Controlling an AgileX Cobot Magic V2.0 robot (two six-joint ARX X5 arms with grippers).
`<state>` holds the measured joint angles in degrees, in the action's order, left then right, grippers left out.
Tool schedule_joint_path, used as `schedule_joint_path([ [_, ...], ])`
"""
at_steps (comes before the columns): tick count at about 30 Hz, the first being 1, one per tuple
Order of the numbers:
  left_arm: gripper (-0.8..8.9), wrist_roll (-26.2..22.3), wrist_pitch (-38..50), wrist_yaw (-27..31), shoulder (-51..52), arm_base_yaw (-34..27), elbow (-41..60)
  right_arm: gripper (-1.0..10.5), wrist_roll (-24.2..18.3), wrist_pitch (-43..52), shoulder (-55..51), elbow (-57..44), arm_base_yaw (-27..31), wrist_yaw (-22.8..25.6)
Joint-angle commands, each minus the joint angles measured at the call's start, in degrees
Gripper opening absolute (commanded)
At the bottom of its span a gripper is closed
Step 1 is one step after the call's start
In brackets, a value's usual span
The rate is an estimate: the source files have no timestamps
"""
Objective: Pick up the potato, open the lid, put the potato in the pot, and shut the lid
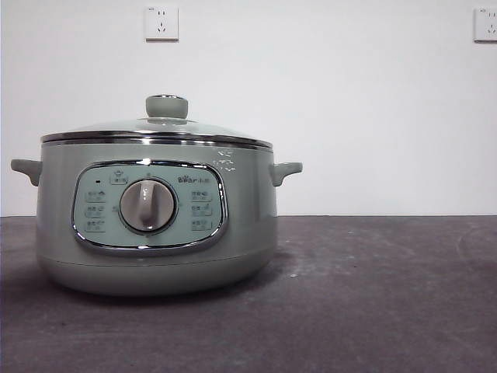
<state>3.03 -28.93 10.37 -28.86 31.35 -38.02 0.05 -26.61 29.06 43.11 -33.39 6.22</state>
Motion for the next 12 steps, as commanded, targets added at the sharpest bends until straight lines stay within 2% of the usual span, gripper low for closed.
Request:
schedule_joint_path([
  [1,-0.03,-0.1,0.1,0.0,0.1,0.2,0.2,0.0,0.5,0.4,-0.1,-0.5,0.0,0.2],
  [3,-0.03,-6.1,0.1,0.9,0.3,0.0,0.2,0.0,0.5,0.4,-0.1,-0.5,0.0,0.2],
  [5,-0.03,-8.2,0.0,1.9,1.4,-1.8,0.6,0.0,0.5,0.4,-0.1,-0.5,0.0,0.2],
  [9,-0.03,-8.8,3.0,-3.1,4.2,-7.6,4.9,0.0,0.5,0.4,-0.1,-0.5,0.0,0.2],
  [12,-0.03,-8.8,8.5,-7.8,8.0,-13.1,11.1,0.0,0.5,0.4,-0.1,-0.5,0.0,0.2],
])
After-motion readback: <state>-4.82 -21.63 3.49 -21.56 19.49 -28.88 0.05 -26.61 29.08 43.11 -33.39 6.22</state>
